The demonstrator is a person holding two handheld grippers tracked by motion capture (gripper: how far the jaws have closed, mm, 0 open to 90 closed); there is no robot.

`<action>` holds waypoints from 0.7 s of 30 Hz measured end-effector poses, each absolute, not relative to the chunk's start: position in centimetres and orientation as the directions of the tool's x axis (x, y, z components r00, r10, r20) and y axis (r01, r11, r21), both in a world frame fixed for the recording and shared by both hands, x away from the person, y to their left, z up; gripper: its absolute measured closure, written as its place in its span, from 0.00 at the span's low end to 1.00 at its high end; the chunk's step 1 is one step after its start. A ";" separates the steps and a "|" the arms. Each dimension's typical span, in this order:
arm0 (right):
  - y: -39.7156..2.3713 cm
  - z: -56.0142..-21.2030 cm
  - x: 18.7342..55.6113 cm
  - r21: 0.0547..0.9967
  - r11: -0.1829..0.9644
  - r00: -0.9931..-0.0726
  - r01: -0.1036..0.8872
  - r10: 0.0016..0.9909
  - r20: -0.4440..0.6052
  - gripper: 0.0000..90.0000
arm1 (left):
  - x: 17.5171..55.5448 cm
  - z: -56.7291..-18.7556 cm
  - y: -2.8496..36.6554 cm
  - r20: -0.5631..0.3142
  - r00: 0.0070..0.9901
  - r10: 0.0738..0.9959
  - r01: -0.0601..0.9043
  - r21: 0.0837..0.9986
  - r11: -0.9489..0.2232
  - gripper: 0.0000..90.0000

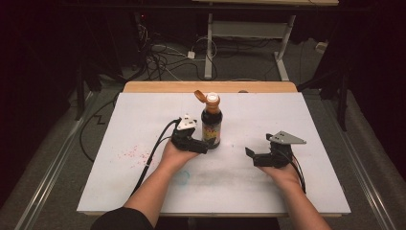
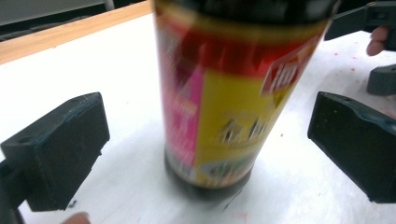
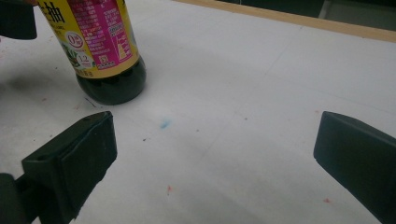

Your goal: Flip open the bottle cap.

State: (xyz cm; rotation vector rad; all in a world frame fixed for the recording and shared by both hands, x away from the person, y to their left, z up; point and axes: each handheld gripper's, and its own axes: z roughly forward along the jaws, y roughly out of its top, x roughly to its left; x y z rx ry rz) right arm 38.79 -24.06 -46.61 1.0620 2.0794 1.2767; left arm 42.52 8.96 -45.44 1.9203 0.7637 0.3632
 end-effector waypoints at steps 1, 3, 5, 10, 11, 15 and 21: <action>-24.1 -46.6 38.7 0.892 0.267 -0.587 0.364 0.809 -0.002 0.00 | 42.4 -45.6 9.3 -0.079 0.753 0.653 0.355 0.885 -0.302 0.00; -24.3 -46.7 38.6 0.892 0.268 -0.587 0.363 0.809 -0.004 0.00 | 42.1 -45.9 10.0 -0.082 0.748 0.658 0.360 0.884 -0.298 0.00; -24.4 -46.8 38.4 0.890 0.268 -0.584 0.368 0.811 -0.002 0.00 | 41.8 -46.2 10.8 -0.087 0.745 0.661 0.363 0.885 -0.293 0.00; -24.9 -47.2 37.9 0.892 0.269 -0.581 0.363 0.814 -0.009 0.00 | 40.9 -47.1 12.9 -0.103 0.723 0.683 0.392 0.876 -0.283 0.00; -25.1 -47.2 37.8 0.894 0.268 -0.582 0.360 0.813 -0.010 0.01 | 40.7 -47.3 13.4 -0.105 0.720 0.686 0.397 0.873 -0.283 0.00; -25.4 -47.2 37.2 0.896 0.259 -0.574 0.361 0.819 -0.006 0.00 | 39.5 -48.1 15.0 -0.098 0.708 0.699 0.407 0.866 -0.291 0.00; -25.9 -47.4 36.5 0.900 0.260 -0.573 0.350 0.820 -0.014 0.01 | 37.5 -48.7 17.2 -0.085 0.690 0.719 0.411 0.864 -0.292 0.00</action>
